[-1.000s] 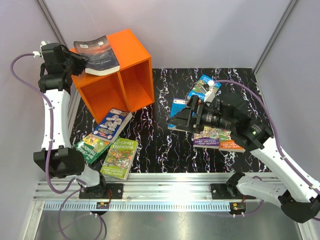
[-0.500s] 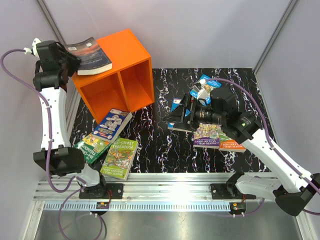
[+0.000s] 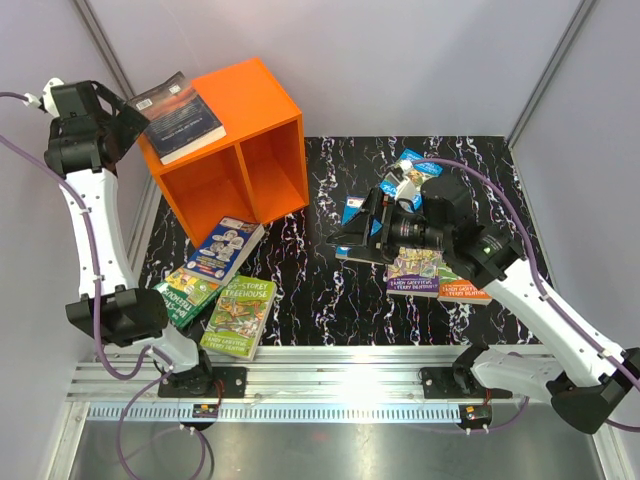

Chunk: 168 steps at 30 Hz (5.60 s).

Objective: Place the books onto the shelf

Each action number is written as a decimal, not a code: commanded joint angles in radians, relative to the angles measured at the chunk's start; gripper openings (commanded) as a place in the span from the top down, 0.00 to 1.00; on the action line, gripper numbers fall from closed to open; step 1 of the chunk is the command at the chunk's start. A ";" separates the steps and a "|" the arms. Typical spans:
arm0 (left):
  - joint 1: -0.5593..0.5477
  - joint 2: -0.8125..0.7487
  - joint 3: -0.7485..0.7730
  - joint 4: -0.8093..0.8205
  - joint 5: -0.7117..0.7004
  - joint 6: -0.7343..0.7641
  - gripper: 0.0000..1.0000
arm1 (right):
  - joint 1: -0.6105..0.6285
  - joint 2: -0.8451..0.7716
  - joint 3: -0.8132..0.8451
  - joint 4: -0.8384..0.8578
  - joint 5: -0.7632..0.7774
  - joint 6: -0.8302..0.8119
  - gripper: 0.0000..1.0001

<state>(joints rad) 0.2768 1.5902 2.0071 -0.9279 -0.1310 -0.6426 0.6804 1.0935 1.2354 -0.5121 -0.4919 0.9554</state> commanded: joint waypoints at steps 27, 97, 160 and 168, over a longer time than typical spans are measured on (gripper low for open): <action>0.004 -0.613 -0.991 0.078 0.164 -0.005 0.01 | -0.007 0.569 -0.044 0.513 -0.234 0.057 0.00; -0.360 -0.920 -1.036 0.239 0.501 0.158 0.01 | -0.014 0.556 0.193 0.308 -0.434 0.158 1.00; -0.057 -0.006 0.033 0.284 0.269 -0.246 0.90 | -0.283 0.120 -0.053 0.840 -0.554 0.574 0.00; -0.057 0.005 0.145 0.158 0.189 -0.157 0.29 | -0.295 0.134 -0.057 0.837 -0.567 0.576 0.00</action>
<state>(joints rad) 0.2134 1.6001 2.0289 -0.7593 0.1287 -0.8673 0.3950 1.2354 1.1774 0.3138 -1.0233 1.5452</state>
